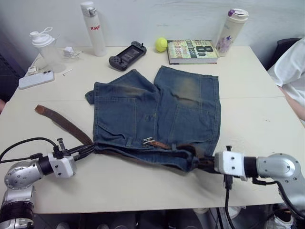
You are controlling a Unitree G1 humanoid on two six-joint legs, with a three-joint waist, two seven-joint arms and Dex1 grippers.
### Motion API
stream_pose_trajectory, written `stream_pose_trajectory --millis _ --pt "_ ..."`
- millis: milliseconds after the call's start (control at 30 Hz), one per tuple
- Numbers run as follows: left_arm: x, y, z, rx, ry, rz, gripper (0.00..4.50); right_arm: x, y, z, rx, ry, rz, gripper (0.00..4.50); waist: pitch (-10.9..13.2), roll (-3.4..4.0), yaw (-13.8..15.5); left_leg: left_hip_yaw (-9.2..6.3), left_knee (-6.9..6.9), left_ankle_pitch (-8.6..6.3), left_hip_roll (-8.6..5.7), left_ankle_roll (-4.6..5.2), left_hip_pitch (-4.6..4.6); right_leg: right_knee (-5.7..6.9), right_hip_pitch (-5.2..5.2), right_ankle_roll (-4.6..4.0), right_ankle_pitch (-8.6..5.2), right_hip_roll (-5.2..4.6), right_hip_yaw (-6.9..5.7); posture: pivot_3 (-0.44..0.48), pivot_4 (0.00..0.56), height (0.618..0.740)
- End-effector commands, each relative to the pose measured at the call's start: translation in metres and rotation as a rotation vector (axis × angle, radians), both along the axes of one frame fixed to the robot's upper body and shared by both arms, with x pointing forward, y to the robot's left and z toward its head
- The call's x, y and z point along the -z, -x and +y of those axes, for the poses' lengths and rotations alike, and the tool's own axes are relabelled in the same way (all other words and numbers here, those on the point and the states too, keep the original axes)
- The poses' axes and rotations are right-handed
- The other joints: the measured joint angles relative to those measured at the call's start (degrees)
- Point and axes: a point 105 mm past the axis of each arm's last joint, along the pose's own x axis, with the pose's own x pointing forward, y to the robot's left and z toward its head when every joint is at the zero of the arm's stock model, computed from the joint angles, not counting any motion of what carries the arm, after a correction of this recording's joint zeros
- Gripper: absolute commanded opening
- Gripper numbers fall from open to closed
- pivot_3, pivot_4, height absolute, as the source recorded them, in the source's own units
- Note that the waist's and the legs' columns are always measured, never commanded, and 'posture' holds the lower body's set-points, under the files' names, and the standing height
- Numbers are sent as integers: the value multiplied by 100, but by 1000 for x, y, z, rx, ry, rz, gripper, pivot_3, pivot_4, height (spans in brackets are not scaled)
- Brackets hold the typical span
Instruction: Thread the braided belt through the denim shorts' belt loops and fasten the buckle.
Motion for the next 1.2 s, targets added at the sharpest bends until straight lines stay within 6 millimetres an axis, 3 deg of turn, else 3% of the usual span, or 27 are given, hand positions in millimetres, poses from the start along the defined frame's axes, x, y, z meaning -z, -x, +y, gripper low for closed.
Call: stream_pose_trajectory --millis 33,100,133,167,233,267,333,467,533,633,733,800,1000,1133,1200 --pt "9 5 7 -20 -5 92 0 4 7 -13 -9 127 14 357 -2 2 -16 3 -3 0 1 -1 5 0 2 0 0 1 0 0 150 740" --pt "8 3 5 -11 -1 94 0 3 7 -14 -21 137 4 1364 -2 3 -18 6 -16 -5 2 -4 50 -13 48 0 0 2 -1 0 150 740" --pt "6 3 4 -10 13 103 359 3 9 -15 -17 130 33 1692 -2 3 -14 4 -18 -15 7 -3 71 -30 73 1 -1 4 -3 0 150 740" --pt "5 3 3 -3 29 127 799 0 7 -16 -13 125 25 2310 -2 3 -14 0 -17 -22 10 -2 71 -38 78 1 -1 5 -4 0 150 740" --pt "4 11 0 18 86 348 1347 -14 6 -15 -13 92 0 2933 -2 2 -22 0 -16 -26 12 -1 71 -41 79 0 -1 5 -4 0 150 740" --pt "2 16 -2 31 110 447 1936 -20 6 -13 -14 74 -13 3591 -1 4 -45 0 -18 -27 13 -2 70 -42 78 0 -1 6 -3 0 150 740" --pt "-9 27 -9 83 119 601 2738 -32 7 -14 -22 57 5 4394 2 9 -64 -3 -19 -30 20 -8 69 -48 79 0 -1 11 -2 0 150 740" --pt "-38 37 -7 115 187 862 2769 -60 6 -15 -6 -39 89 4463 12 27 -80 -6 -18 -32 22 -6 69 -52 82 -3 -2 12 0 0 150 740" --pt "-52 33 -1 95 225 940 2769 -76 4 -14 -3 -100 129 4463 21 40 -45 -6 -17 -43 22 11 69 -53 84 -4 -3 11 1 0 150 740" --pt "-83 10 0 82 348 958 2769 -98 -3 -3 -10 -222 171 4463 25 45 -21 -12 -16 -47 21 19 64 -54 81 -5 -3 13 -4 0 150 740" --pt "-106 -37 -2 18 471 816 2769 -102 -58 1 205 -285 73 4463 30 46 -16 -14 -13 -46 19 20 53 -49 72 -7 -3 14 -5 0 150 740" --pt "-98 -77 -4 -101 464 704 2769 -90 -99 -1 393 -302 66 4463 28 44 -20 -14 -11 -45 18 17 61 -48 78 -7 -3 14 -4 0 150 740" --pt "-61 -130 -22 -279 444 667 2769 -45 -148 -1 591 -277 150 4463 18 31 -24 12 -1 -14 3 -5 38 -1 45 -2 -1 20 3 0 150 740" --pt "-31 -137 -29 -306 333 717 2769 -19 -157 -6 636 -189 226 4463 13 20 -57 19 72 -6 -1 12 -139 50 -125 8 4 39 -49 0 150 740" --pt "-20 -135 -32 -293 286 752 2769 -6 -156 -9 639 -146 269 4463 13 20 -53 17 77 -5 -1 14 -131 55 -113 8 5 36 -56 0 150 740"
